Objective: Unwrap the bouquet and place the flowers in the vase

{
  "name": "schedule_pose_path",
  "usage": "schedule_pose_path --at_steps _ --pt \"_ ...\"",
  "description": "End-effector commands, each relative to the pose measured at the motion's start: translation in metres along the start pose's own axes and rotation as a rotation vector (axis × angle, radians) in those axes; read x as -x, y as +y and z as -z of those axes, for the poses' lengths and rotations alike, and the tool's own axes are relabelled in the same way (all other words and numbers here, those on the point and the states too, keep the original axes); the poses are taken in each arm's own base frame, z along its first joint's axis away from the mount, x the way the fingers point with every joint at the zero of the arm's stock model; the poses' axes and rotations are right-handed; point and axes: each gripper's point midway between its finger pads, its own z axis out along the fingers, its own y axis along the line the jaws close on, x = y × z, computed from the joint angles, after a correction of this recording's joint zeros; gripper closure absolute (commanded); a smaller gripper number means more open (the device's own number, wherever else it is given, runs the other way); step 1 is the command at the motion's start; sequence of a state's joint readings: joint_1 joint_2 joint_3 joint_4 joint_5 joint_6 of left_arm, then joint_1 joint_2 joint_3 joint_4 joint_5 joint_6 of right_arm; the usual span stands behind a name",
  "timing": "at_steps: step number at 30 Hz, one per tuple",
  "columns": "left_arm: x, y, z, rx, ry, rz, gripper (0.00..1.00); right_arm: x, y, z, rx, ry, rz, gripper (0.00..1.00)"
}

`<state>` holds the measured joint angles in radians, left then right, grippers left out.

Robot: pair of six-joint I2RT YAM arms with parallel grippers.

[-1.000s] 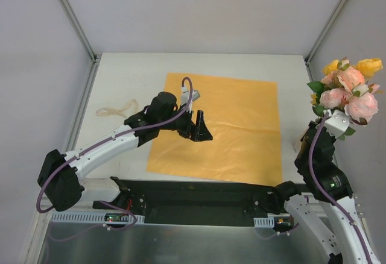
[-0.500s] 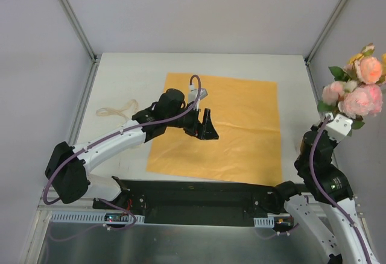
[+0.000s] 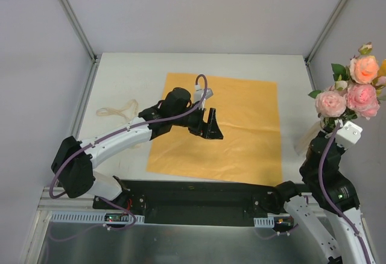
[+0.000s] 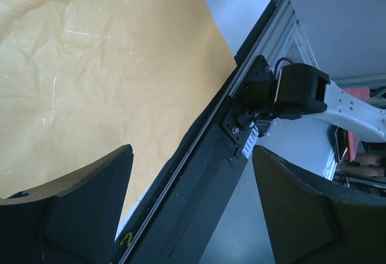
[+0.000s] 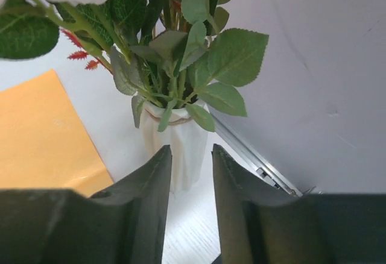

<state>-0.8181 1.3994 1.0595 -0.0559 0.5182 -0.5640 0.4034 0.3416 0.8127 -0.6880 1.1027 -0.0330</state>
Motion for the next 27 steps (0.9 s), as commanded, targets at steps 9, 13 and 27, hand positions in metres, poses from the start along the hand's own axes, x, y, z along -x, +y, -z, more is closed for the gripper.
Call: schedule_pose_path --at_steps 9,13,27 --pt "0.019 -0.026 0.005 -0.06 -0.054 -0.069 0.2 0.033 -0.01 0.039 0.258 0.018 -0.044 0.3" --pt "0.028 -0.034 0.019 -0.052 -0.104 -0.116 0.2 0.037 0.013 0.066 0.517 0.021 -0.041 0.15" --pt "0.09 -0.087 0.147 0.064 -0.547 -0.37 0.15 0.07 0.029 0.134 0.91 -0.012 -0.153 0.03"
